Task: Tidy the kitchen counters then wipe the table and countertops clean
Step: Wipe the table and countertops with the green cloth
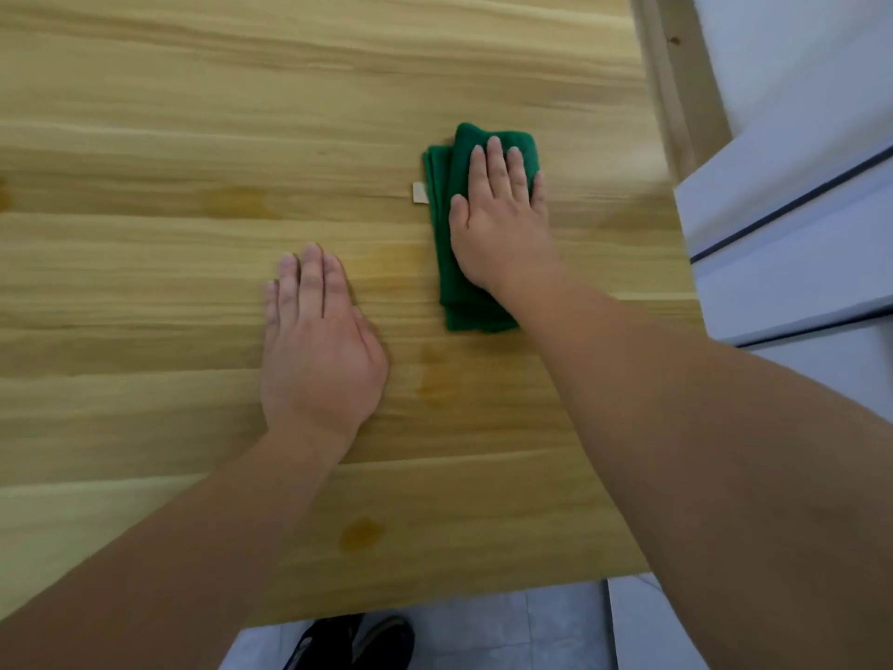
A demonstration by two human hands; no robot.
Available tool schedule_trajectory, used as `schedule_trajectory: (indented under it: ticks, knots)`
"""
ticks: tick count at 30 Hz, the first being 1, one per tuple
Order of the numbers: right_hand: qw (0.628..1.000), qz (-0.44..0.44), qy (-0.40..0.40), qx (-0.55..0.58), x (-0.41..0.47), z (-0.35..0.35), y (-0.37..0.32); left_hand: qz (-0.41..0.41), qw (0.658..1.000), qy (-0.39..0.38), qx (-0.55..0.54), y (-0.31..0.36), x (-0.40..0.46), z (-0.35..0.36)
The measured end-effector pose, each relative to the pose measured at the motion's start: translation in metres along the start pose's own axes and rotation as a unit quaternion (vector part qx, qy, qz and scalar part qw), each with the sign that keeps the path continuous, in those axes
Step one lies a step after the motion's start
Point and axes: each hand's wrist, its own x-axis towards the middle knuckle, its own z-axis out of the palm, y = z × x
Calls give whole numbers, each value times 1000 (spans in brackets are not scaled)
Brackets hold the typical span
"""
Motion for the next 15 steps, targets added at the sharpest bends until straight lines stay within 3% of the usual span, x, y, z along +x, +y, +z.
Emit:
schedule_trajectory:
  ticks: [8, 15]
  knots:
    - [997, -73, 9, 11, -57, 11, -8, 1, 1000, -4, 3, 3, -3, -3]
    - [999, -47, 7, 26, -147, 27, -21, -4, 1000, -8, -7, 4, -5, -4]
